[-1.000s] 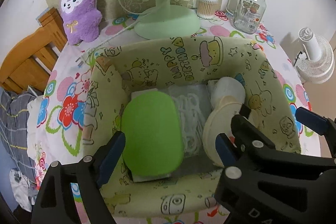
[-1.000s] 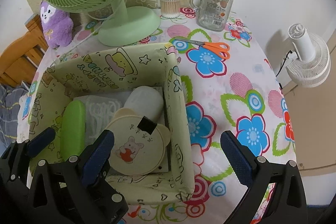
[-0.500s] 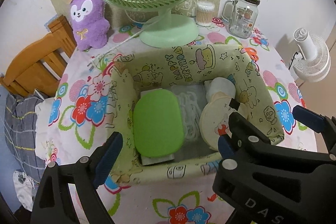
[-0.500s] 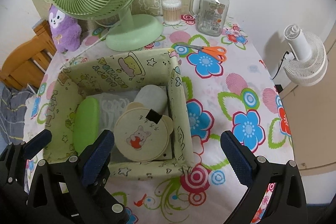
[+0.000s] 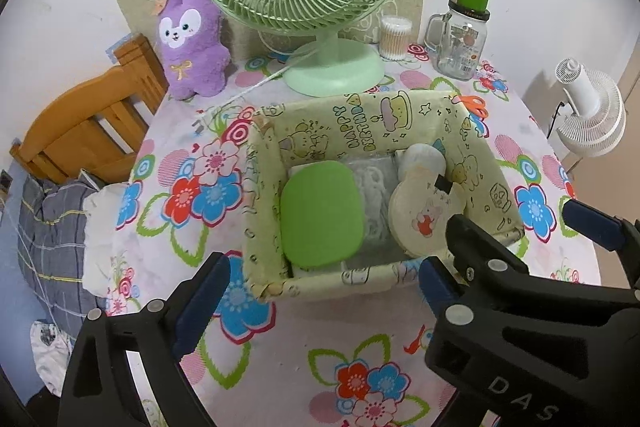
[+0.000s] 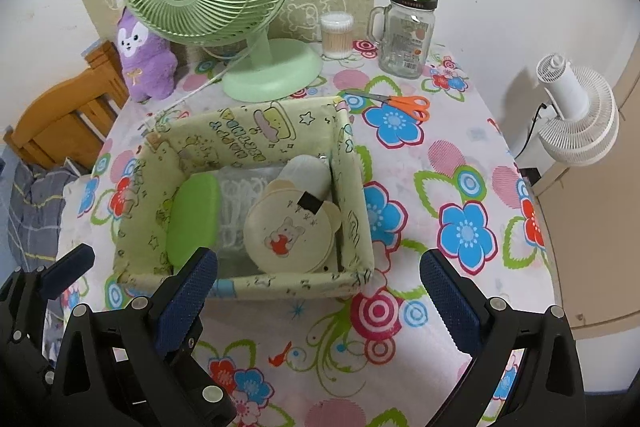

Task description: Organize rigid objects

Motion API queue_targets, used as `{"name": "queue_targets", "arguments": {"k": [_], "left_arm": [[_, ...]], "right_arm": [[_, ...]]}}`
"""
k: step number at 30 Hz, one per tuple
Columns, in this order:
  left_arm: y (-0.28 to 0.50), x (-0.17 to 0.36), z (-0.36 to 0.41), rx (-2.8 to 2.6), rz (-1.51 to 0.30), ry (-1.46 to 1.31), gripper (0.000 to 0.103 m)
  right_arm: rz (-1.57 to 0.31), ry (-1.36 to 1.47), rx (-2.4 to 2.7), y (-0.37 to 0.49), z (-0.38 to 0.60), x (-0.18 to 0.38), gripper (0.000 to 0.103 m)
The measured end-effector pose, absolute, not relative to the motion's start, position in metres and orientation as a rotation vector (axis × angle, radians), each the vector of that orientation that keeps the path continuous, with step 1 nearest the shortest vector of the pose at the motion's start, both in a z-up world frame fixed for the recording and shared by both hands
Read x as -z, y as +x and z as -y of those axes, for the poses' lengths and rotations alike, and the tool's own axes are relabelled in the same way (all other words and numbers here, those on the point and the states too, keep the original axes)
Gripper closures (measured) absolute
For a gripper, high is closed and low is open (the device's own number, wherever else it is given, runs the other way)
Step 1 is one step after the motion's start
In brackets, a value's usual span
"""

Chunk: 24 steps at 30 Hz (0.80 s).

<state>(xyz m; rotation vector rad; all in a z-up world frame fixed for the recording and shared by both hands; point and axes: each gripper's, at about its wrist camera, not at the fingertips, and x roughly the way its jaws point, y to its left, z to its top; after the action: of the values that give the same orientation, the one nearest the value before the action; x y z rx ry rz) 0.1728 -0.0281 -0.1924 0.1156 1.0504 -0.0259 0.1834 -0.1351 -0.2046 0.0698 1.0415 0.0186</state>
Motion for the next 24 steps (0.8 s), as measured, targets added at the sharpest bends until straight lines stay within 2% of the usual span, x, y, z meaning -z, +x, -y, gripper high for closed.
{"name": "queue_targets", "arguments": {"k": [24], "left_arm": [[0.123,0.163,-0.011,-0.019,-1.006,0.074,0.001]], "right_arm": [[-0.980,0.049,0.021,0.131,0.149,0.174,0.001]]}}
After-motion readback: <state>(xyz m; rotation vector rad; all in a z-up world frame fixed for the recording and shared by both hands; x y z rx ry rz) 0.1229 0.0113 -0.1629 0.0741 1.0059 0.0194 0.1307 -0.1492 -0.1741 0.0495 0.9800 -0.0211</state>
